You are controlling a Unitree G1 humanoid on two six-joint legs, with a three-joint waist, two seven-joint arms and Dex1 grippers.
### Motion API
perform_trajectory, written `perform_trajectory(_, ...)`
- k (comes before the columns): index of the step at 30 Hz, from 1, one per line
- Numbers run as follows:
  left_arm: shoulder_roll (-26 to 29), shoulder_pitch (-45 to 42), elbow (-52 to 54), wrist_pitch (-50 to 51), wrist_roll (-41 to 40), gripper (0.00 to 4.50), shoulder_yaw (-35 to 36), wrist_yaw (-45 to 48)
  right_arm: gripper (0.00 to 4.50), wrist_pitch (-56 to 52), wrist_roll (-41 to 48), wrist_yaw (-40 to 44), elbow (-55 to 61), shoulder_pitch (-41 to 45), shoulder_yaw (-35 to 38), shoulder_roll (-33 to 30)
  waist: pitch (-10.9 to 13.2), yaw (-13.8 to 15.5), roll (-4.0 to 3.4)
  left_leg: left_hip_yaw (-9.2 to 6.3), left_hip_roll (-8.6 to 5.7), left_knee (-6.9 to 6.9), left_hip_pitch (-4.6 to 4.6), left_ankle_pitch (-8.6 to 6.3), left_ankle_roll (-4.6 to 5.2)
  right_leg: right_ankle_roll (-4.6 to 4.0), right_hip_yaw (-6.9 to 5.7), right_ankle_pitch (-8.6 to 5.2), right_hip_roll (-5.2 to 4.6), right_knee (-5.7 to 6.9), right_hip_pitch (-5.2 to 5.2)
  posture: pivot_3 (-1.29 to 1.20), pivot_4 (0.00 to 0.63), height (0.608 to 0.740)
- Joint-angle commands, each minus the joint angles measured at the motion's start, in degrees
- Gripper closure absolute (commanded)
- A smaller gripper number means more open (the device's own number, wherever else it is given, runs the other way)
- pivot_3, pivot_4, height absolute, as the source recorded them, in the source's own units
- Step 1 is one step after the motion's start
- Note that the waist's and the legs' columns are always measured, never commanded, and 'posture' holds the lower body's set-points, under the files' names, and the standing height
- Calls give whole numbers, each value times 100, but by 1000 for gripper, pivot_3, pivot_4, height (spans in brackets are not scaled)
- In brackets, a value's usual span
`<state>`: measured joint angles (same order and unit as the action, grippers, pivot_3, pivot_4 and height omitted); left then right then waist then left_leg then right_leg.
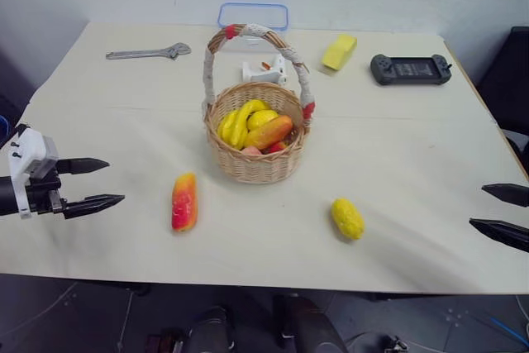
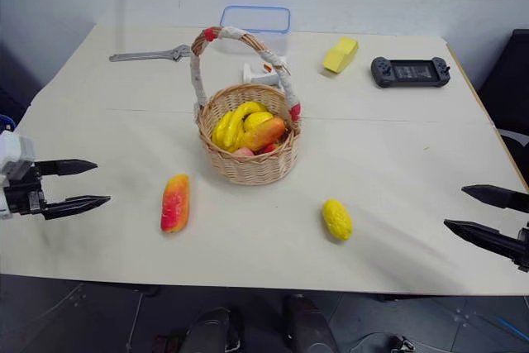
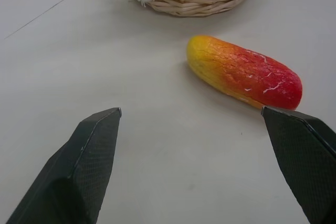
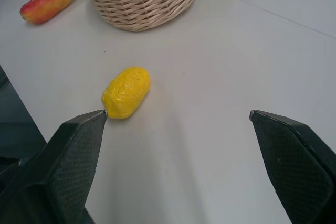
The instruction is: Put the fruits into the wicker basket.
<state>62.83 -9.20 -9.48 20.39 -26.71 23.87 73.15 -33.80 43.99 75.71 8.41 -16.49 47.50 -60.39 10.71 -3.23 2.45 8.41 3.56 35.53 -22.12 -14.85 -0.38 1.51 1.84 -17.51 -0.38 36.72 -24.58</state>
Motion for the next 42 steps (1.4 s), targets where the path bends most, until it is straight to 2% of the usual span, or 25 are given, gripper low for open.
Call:
perform_trajectory(1,40,65,240,91,-92,0,217,-71,24,6,-15,-10,65,73,-23,37,0,0,0,0,0,0,0,0,0,0,0,0,0,0,0,0,150,740)
perform_trajectory(13,89,153,413,171,-29,0,194,-210,24,-10,-119,-101,32,250,-125,10,0,-4,0,1,-1,2,2,1,1,0,1,0,0,5,0,0,150,740)
perform_trajectory(17,-37,106,480,122,46,0,199,-522,24,42,-244,-181,73,252,-185,16,0,-1,0,1,-1,4,2,1,1,0,1,0,0,7,0,0,150,740)
perform_trajectory(32,-142,242,1312,851,-160,0,203,-1035,24,16,-282,-373,287,413,-211,20,0,-3,0,1,-1,19,3,3,1,2,3,2,1,22,2,0,150,740)
perform_trajectory(35,-296,92,1665,1567,-361,0,204,-1568,24,-261,27,-427,605,517,-187,-45,0,-4,-1,1,-1,21,3,3,2,3,3,2,1,26,2,0,150,740)
perform_trajectory(39,-457,-179,2431,4164,-900,0,166,-2801,24,-775,695,-407,1354,797,-279,-214,0,-19,0,-2,1,39,2,4,2,8,4,4,3,46,2,0,150,740)
perform_trajectory(42,-987,-764,2839,5535,-1264,0,418,-3659,24,-958,1081,-546,1886,1105,-473,-284,2,-1,3,-7,0,61,5,5,3,18,4,0,4,72,4,0,150,740)
